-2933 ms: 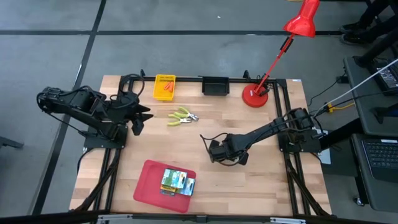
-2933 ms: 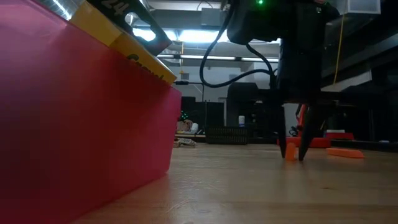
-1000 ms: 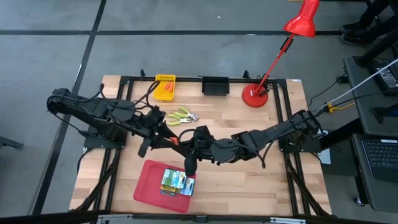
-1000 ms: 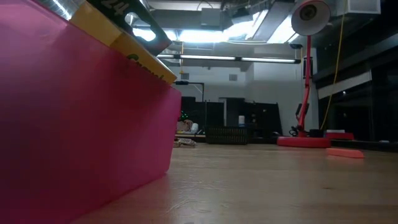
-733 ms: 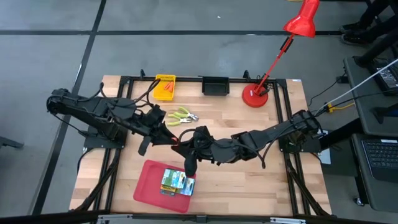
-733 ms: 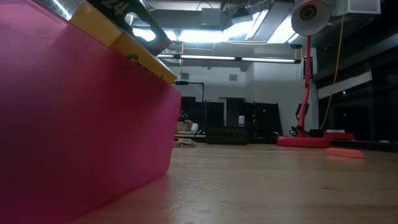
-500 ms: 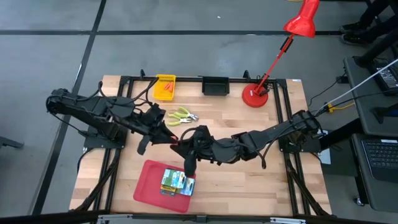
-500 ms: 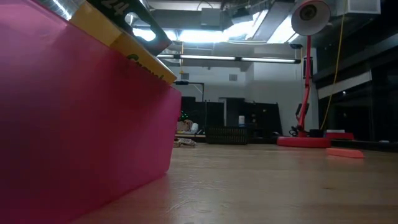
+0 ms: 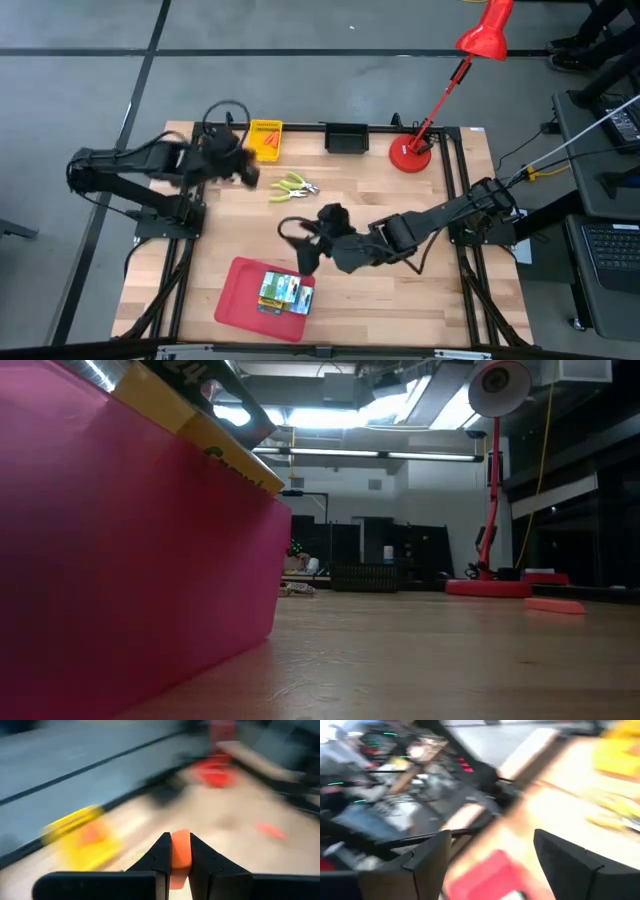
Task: Pick & Place School Supplies
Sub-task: Put the orange eraser into the yellow bin
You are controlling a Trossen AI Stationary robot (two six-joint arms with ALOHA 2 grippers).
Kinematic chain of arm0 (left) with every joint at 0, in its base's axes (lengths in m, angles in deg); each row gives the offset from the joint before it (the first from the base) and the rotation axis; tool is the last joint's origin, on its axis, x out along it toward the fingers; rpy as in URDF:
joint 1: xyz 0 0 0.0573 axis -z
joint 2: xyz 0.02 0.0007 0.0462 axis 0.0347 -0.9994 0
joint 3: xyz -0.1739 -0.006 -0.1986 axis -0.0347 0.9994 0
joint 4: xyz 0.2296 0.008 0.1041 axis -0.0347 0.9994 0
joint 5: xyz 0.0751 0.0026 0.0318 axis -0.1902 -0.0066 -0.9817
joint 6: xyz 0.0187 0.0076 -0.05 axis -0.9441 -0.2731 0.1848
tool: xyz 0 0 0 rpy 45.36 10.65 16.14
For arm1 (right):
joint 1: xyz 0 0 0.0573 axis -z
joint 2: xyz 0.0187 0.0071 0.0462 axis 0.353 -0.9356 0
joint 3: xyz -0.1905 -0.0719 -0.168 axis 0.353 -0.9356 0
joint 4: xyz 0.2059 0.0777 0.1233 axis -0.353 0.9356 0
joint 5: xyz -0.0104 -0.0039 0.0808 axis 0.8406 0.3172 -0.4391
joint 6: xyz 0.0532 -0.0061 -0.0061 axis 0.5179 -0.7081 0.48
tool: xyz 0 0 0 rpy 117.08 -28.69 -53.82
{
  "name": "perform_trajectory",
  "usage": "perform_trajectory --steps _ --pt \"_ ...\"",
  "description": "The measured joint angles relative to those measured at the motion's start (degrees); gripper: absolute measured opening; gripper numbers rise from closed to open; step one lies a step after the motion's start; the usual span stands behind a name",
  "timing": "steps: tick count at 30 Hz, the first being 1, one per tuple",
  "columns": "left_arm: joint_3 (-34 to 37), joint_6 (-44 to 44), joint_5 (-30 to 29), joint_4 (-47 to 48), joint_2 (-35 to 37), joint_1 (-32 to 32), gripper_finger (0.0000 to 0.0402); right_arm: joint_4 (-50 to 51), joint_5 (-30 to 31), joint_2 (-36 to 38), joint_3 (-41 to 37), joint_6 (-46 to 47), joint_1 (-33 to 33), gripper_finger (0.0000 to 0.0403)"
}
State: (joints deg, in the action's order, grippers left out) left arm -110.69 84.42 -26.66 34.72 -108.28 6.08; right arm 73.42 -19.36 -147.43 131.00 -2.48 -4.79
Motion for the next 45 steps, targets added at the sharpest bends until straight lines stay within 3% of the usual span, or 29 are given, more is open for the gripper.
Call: perform_trajectory --steps 2,4,9,13,16,24,30,34,37,42,45 --pt "0.4 5.67 -1.75 5.4 -1.26 -6.81 0.0028 6.28 1.72 0.0 -0.29 6.33 -0.31 0.028" --pt "3.37 5.86 1.67 3.06 -1.71 -14.84 0.0028 9.05 3.32 0.08 -1.96 11.59 -1.06 0.0273" --pt "16.32 -1.87 26.48 -19.95 -2.41 -35.78 0.0028 9.43 4.33 0.14 -4.4 19.78 -3.54 0.0268" --pt "21.63 -5.17 35.37 -26.71 -8.51 -49.13 0.0028 10.19 8.93 0.08 -5.61 25.04 -5.27 0.0268" --pt "22.49 -8.7 40.75 -30.06 -15.98 -54.53 0.0028 11.31 11.74 0.15 -5.64 29.13 -6.89 0.0268" --pt "19.1 -12.1 42.72 -34.41 -27.93 -56.43 0.0031 15.44 14.43 0.1 -5.67 36.71 -8.7 0.0268" --pt "18.73 -14.74 41.77 -37.71 -29.12 -56.22 0.0135 21.82 14.8 0.11 -5.67 43.97 -9.52 0.0268" --pt "18.73 -18.1 42.67 -38.22 -25.06 -56.23 0.0198 30.47 13.29 0.1 -5.67 52.43 -9.81 0.0268" --pt "18.73 -21.23 47.75 -37.97 -19.25 -55.93 0.0221 41.62 6.95 0.1 -5.67 61.61 -9.98 0.0268" --pt "18.73 -22.95 56.37 -36.75 -5.71 -51.74 0.0219 62.2 -5.13 0.1 -5.7 69.74 -10.1 0.0267" --pt "18.73 -20.56 57.24 -35.08 2.0 -47.3 0.0204 65.04 -9.96 0.37 -8.72 69.61 -9.14 0.0255"
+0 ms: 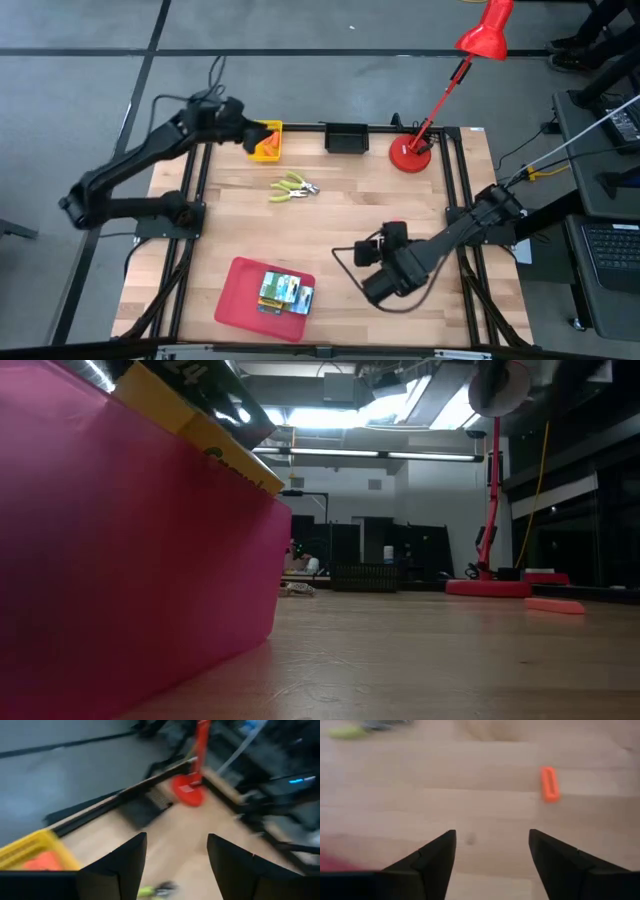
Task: Pick & Place School Supplies
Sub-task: Put the orange eraser into the yellow bin
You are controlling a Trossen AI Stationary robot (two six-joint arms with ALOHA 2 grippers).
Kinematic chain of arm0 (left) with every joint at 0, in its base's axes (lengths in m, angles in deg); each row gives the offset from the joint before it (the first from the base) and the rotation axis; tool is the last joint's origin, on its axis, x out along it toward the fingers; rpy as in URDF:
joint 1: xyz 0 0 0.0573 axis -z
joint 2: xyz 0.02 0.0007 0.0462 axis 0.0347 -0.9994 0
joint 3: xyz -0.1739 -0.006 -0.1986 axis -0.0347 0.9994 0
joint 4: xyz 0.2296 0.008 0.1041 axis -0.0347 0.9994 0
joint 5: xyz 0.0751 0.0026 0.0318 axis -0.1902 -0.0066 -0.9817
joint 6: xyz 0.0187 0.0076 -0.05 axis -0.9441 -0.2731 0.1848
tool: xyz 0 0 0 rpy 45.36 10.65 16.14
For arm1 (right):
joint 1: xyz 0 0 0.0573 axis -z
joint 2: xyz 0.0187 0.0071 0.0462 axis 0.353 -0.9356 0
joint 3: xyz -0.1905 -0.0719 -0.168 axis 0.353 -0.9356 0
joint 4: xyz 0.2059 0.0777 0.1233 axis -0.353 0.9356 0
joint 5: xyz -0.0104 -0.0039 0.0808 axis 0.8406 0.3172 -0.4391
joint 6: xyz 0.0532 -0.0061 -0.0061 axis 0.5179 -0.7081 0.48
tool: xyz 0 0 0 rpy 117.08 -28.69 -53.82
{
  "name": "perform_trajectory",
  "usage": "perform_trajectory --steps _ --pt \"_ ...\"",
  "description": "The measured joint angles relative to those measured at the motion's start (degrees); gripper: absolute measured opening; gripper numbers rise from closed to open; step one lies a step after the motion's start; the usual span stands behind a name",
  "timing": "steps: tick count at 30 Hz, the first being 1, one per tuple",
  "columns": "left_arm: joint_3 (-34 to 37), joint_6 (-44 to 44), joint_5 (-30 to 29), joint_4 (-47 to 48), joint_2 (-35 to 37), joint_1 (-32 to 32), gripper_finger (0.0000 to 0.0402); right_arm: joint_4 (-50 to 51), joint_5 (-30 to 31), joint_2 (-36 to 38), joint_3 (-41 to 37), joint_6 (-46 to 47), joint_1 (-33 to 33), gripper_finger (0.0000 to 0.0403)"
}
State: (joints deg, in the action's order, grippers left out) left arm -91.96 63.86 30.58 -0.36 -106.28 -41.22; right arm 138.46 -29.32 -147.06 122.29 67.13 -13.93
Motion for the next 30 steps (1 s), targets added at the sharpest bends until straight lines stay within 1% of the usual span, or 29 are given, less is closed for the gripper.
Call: perform_trajectory --steps 2,4,6,8,11,15,16,18,23,25,30 --pt "0.0 3.37 -0.01 0.4 3.82 2.96 0.0192 -2.01 -3.84 0.79 -4.66 -0.1 1.41 0.0239" --pt "0.0 7.0 -0.35 0.72 6.72 6.0 0.0178 -7.51 -7.1 2.12 -9.73 -0.42 3.53 0.0216" --pt "0.0 9.71 -1.65 0.93 9.01 8.74 0.0165 -13.11 -8.59 3.33 -14.95 -1.27 5.59 0.0192" --pt "0.0 11.74 -2.97 0.95 10.61 11.3 0.0152 -16.5 -10.94 3.81 -18.56 -2.37 7.86 0.0163" --pt "0.0 14.46 -5.1 1.35 11.76 14.47 0.0135 -17.02 -14.16 3.95 -21.84 -6.9 10.56 0.0114" --pt "0.0 17.14 -5.57 1.1 12.02 17.64 0.0115 -14.94 -14.83 4.02 -24.63 -9.83 12.21 0.0027" --pt "0.0 17.5 -5.73 1.18 11.96 18.35 0.011 -14.57 -14.59 4.05 -25.13 -10.51 12.44 0.0014" --pt "0.0 18.56 -6.9 1.14 11.99 19.68 0.0101 -15.39 -14.61 4.06 -26.33 -11.41 13.2 0.0011" --pt "0.0 20.23 -9.63 0.38 11.98 22.44 0.0084 -18.21 -17.36 4.06 -31.57 -13.66 14.38 0.0005" --pt "0.0 20.87 -9.74 -0.49 11.98 23.08 0.0079 -20.64 -18.79 4.06 -33.83 -14.03 14.66 0.0004" --pt "0.0 22.18 -11.42 -0.81 11.98 24.46 0.007 -26.6 -19.8 4.06 -38.29 -13.67 14.85 0.0002"
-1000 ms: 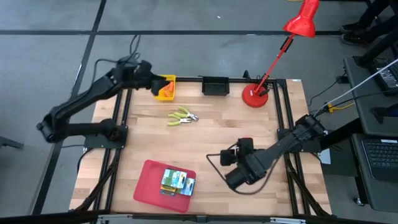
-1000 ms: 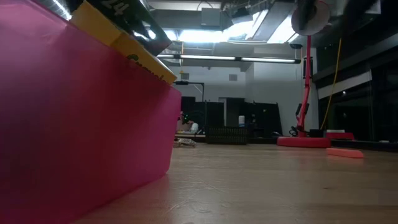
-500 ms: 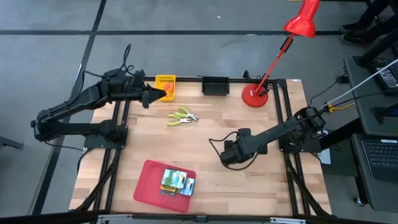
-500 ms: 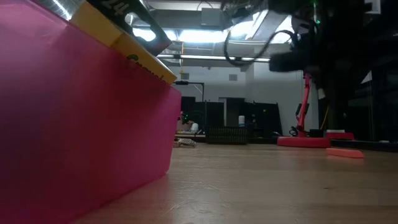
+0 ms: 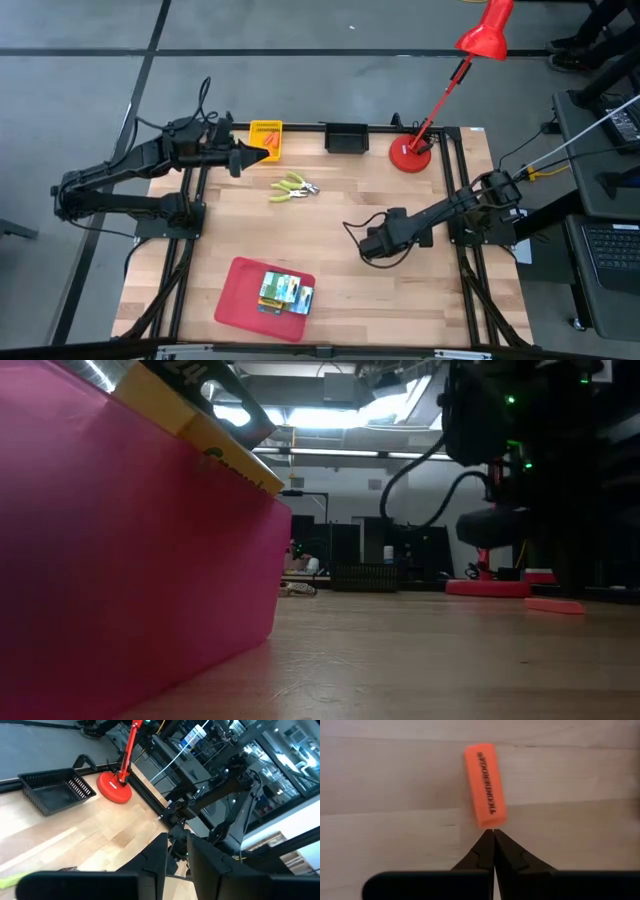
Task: Pick & Place School Supplies
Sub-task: Put the orange eraser into the yellow bin
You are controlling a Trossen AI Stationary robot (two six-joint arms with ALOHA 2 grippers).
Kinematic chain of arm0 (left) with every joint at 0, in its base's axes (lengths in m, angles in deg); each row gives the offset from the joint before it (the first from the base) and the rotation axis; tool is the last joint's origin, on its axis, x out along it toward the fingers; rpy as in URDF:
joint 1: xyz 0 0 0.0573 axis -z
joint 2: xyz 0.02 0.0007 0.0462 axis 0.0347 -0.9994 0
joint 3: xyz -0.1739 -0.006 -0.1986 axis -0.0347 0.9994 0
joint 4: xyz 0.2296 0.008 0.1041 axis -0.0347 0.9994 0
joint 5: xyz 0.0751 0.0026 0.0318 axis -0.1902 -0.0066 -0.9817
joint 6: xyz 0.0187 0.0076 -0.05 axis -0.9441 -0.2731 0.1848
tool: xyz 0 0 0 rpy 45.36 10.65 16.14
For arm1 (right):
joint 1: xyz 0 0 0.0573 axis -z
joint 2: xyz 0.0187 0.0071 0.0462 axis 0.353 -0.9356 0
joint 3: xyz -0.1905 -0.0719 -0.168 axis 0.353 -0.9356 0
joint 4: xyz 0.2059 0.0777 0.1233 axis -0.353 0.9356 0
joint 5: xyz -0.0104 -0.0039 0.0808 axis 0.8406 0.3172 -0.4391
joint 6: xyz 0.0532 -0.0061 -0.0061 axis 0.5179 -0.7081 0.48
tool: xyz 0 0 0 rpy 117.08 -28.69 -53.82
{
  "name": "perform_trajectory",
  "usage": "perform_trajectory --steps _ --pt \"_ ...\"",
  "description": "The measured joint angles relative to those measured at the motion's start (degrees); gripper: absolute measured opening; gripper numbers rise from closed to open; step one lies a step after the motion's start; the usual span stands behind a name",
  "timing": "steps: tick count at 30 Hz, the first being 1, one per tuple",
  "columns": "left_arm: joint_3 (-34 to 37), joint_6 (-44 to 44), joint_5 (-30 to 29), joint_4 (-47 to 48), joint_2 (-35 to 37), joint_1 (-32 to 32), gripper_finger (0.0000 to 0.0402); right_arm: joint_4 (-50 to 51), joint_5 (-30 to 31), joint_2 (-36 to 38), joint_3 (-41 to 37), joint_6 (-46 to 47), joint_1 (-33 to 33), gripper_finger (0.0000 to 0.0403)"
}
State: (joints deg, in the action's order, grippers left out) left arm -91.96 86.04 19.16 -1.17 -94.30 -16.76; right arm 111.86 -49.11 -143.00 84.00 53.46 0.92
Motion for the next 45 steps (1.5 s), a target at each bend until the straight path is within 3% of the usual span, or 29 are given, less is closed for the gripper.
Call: perform_trajectory --steps 10,17,22,28,31,33,41,45 --pt "0.0 0.77 -1.75 -0.08 -0.26 1.85 0.0063 5.83 2.26 0.31 -0.81 1.48 -0.15 0.0001" --pt "0.0 1.54 -2.93 -0.1 -0.33 2.67 0.0059 -2.06 2.56 0.28 -5.02 1.45 0.21 0.0001" --pt "0.0 2.45 -3.12 -0.09 -0.33 2.65 0.0058 -5.63 6.11 0.33 -5.39 -0.19 0.24 0.0" --pt "0.0 2.45 -3.81 -0.11 -0.38 2.65 0.0058 -20.2 18.22 0.23 -4.33 -4.62 3.3 0.0" --pt "0.0 2.48 -3.83 -0.1 -0.41 2.65 0.0058 -33.97 22.13 0.25 -3.98 -12.49 6.22 0.0" --pt "0.0 2.6 -3.83 -0.09 -0.39 2.65 0.0058 -37.39 22.65 -0.18 -2.53 -14.89 7.78 0.0" --pt "0.0 3.62 -4.37 4.26 -0.37 4.14 0.0065 -28.07 26.2 1.55 8.6 -23.0 6.56 0.0015" --pt "0.0 3.91 -4.45 9.15 -1.99 6.89 0.0086 -16.34 26.25 2.98 10.89 -16.86 5.84 0.0047"
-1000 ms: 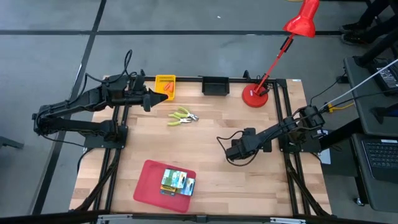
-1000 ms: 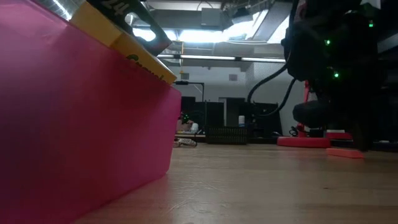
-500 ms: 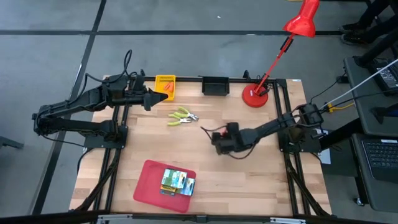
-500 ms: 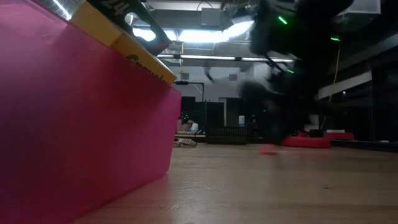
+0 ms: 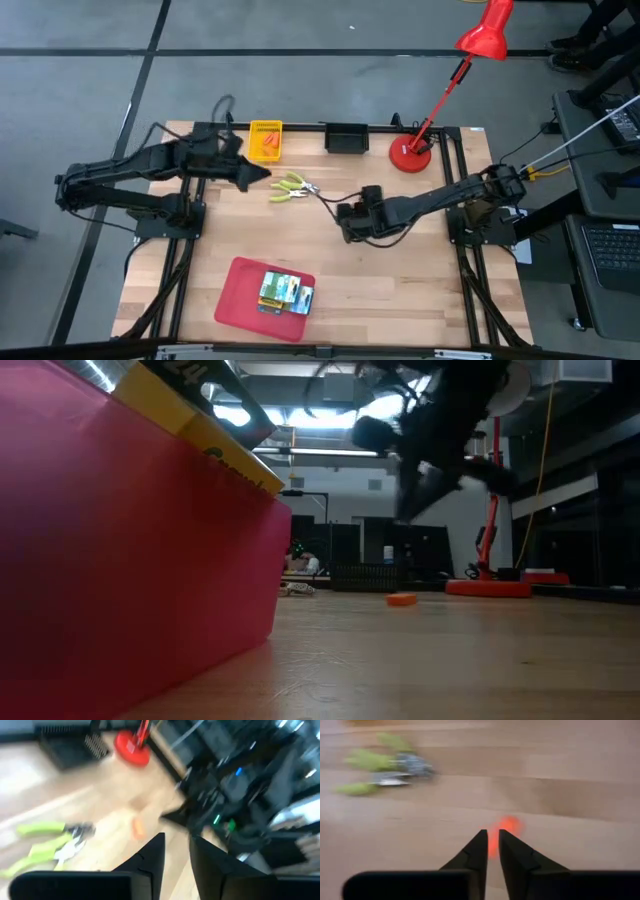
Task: Pick & Place School Supplies
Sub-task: Put the orange eraser into the yellow bin
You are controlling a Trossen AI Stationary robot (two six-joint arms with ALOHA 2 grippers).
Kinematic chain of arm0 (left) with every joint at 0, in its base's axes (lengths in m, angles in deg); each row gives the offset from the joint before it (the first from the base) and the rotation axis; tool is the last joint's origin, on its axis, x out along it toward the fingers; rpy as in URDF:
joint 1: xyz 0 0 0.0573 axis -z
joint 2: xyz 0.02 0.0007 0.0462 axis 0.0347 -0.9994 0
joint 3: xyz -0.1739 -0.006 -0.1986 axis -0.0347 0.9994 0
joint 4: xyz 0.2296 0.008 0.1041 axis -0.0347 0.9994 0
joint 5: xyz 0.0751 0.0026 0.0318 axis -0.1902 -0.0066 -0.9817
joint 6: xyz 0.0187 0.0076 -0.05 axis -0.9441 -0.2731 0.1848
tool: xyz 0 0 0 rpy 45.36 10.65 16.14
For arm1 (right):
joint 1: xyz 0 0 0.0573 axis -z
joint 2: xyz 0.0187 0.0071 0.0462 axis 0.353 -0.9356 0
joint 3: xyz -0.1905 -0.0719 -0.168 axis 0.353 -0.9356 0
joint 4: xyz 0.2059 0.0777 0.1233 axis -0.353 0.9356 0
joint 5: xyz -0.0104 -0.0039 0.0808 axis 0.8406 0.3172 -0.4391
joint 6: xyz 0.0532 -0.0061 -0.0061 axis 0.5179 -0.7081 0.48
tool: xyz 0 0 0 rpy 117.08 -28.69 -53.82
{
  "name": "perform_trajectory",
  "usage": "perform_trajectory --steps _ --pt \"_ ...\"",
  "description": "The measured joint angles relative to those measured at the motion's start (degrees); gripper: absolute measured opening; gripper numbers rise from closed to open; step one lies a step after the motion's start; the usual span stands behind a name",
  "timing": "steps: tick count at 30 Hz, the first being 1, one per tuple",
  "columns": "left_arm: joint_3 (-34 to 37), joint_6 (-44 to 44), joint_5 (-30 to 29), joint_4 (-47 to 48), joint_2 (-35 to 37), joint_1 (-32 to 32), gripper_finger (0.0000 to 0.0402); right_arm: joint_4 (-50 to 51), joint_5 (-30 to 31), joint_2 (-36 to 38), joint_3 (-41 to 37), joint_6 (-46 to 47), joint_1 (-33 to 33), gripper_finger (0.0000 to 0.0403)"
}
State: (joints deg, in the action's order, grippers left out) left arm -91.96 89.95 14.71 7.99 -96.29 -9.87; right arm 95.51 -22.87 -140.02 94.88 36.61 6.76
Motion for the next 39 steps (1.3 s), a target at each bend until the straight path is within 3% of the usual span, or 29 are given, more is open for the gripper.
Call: perform_trajectory --steps 2,7,11,18,27,39 --pt "0.0 -0.21 -0.09 1.57 -2.6 2.01 0.0101 6.19 -0.14 1.31 -0.25 5.54 -1.25 0.0065" --pt "0.06 -1.29 -2.1 -0.43 -11.24 7.54 0.014 7.31 3.49 5.62 -0.66 13.03 -6.58 0.0107" --pt "0.08 -0.99 -5.1 -5.36 -15.11 10.0 0.016 7.76 -2.16 5.72 -4.01 20.07 -6.94 0.0109" --pt "0.02 -0.59 -3.79 -8.07 -15.06 9.53 0.0163 -5.8 -6.03 5.61 -9.48 13.79 -1.84 0.0011" --pt "0.0 -0.46 -3.75 -7.32 -11.94 9.51 0.0163 -15.13 -8.0 4.96 -9.57 1.86 5.17 0.0033" --pt "0.02 -1.49 -4.73 -5.44 -8.23 9.51 0.016 -18.4 -16.14 -1.73 -9.54 1.43 6.64 0.0028"
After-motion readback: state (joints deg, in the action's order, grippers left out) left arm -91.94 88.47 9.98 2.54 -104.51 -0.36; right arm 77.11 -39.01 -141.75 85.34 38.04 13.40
